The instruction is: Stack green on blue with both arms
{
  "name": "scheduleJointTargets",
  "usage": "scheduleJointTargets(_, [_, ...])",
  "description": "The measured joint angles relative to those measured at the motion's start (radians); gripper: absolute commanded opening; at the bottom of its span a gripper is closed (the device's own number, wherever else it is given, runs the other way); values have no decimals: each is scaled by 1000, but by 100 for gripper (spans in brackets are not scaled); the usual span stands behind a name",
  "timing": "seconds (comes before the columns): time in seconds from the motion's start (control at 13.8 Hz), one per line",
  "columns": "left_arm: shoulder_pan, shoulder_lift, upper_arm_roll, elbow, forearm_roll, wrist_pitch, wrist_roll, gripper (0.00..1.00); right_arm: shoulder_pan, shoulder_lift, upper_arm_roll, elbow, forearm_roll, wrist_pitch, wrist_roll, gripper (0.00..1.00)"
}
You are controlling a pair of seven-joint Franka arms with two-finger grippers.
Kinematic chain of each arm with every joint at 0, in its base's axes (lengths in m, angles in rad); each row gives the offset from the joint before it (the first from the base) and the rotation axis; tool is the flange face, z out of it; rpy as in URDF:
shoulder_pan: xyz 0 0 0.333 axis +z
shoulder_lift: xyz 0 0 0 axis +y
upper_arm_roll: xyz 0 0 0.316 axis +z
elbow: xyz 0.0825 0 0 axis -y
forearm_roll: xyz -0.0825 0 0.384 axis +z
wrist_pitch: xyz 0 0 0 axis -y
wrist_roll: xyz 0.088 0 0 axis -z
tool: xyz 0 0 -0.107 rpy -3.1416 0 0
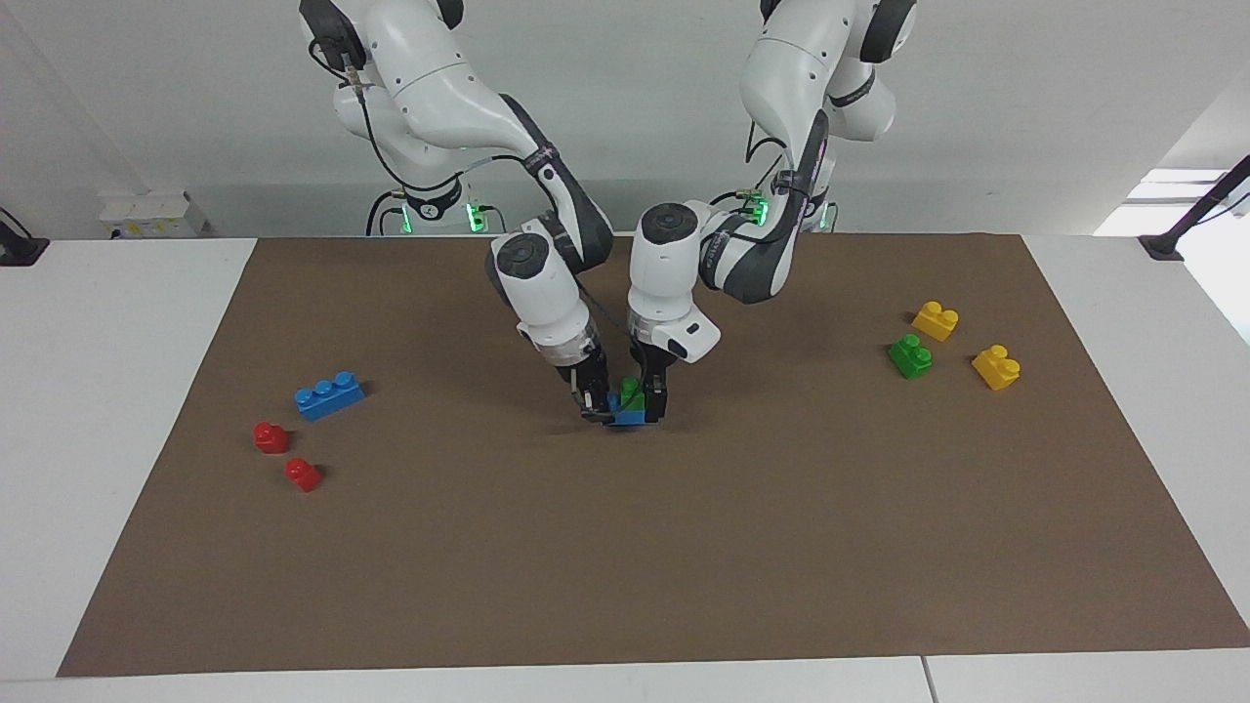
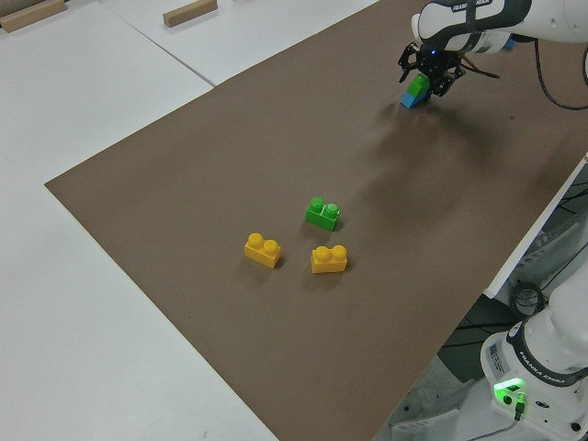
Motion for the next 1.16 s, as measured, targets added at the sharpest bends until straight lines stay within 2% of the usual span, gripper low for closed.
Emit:
scheduleJointTargets(0.15, [19,-14,2,0,0,0,4,100,0,0,0,0,0,0,0,0])
scheduleJointTargets(0.22, [27,-21,2,0,1,0,5,100,-1,0,0,0,0,0,0,19])
scheduleJointTargets(0.36, [36,-40,2,-5,1,-2,8,100,-12,0,0,0,0,0,0,49])
scheduleJointTargets(0.51, [43,-63,2,-18,1,-3,8,100,-23,0,-1,-1,0,0,0,73])
scheduleJointTargets(0.58, [48,-75,2,-27,1,-4,8,100,-24,0,-2,-2,0,0,0,80])
scheduleJointTargets(0.65, [54,-89,2,-36,1,-5,8,100,-23,0,-2,-3,0,0,0,85])
scheduleJointTargets(1.16, [121,-122,5,-59,2,-30,31,100,-30,-1,-3,10,0,-7,0,89])
